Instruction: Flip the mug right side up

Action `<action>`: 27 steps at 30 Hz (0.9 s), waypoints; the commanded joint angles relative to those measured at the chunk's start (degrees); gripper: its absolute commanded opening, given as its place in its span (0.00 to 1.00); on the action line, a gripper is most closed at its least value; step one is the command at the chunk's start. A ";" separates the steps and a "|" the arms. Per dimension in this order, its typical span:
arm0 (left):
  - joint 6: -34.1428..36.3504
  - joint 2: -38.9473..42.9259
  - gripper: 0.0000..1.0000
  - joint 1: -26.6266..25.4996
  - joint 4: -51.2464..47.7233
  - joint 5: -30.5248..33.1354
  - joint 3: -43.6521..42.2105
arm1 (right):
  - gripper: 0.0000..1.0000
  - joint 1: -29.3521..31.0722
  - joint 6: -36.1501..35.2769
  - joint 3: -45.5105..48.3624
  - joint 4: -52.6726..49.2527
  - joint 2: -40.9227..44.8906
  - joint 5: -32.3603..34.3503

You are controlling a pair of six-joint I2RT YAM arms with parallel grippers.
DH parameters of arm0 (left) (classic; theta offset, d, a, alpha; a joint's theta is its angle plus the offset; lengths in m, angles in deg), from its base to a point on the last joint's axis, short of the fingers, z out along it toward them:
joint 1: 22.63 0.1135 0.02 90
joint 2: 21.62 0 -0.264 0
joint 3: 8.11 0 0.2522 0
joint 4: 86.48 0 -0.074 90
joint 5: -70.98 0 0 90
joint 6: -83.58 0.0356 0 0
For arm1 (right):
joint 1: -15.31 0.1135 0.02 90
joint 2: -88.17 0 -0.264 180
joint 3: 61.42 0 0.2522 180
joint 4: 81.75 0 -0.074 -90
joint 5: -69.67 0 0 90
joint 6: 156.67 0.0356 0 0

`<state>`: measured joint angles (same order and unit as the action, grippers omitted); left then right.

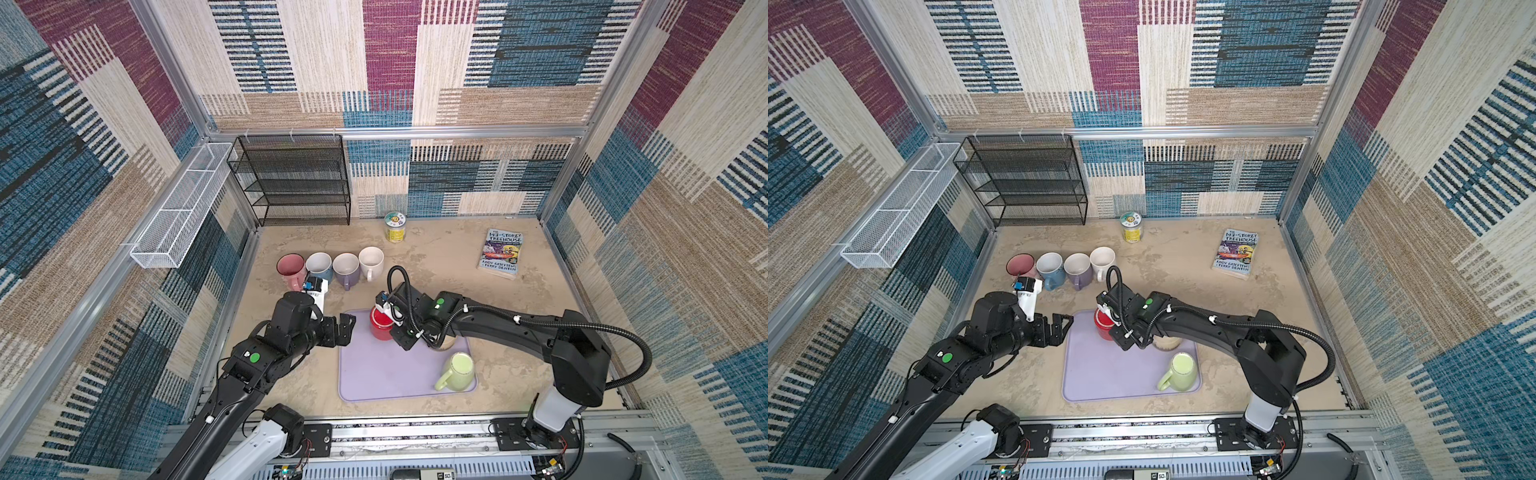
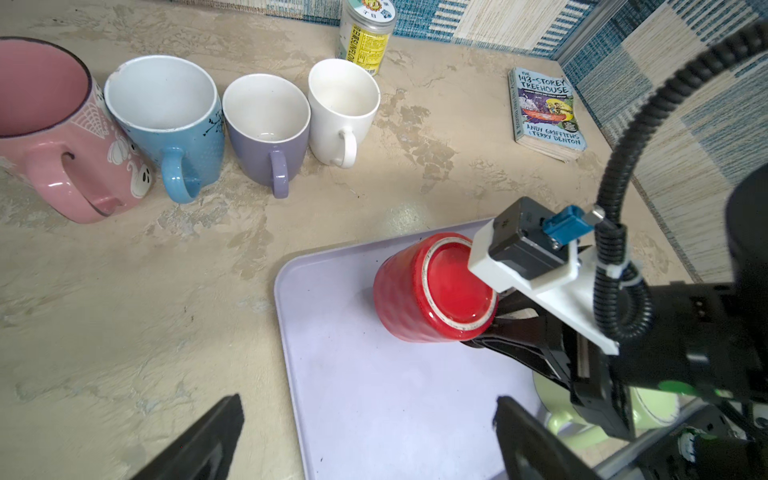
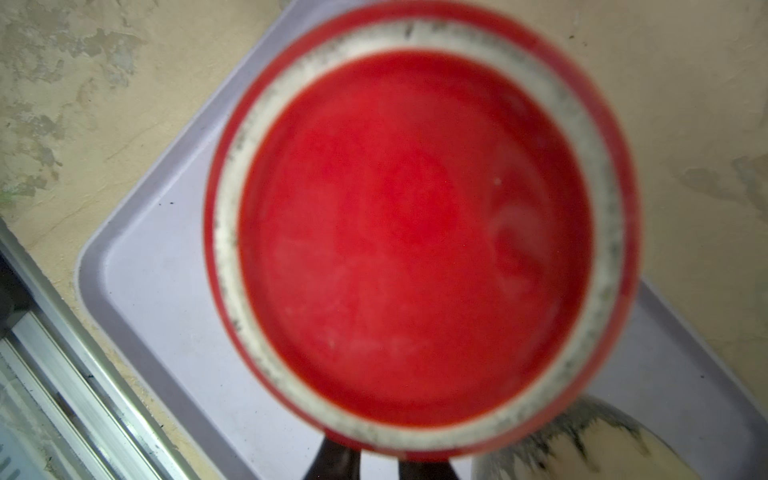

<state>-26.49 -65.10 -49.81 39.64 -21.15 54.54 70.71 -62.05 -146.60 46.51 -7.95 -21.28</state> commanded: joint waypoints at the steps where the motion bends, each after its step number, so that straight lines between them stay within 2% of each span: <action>1: 0.95 0.71 1.00 0.02 2.23 -1.32 -0.37 | 0.00 0.06 0.04 0.62 5.64 2.67 -0.07; 12: 0.58 5.48 1.00 0.02 6.30 -4.99 -2.89 | 0.00 -0.02 -1.14 9.80 17.34 16.78 -6.52; 20: -1.52 8.15 0.99 0.02 12.02 -10.96 -5.16 | 0.00 -0.13 -1.27 16.02 26.02 26.61 -10.73; 24: -4.30 9.57 1.00 0.02 16.60 -14.02 -7.20 | 0.00 -0.49 -1.70 18.93 29.68 31.07 -12.29; 27: -8.87 11.37 1.00 0.02 23.96 -17.28 -11.87 | 0.00 -1.36 -1.21 20.83 32.32 34.09 -13.58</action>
<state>-30.38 -54.66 -49.81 55.05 -33.78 45.14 69.90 -63.16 -126.62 69.38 24.23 -32.67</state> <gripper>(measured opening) 0.998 0.147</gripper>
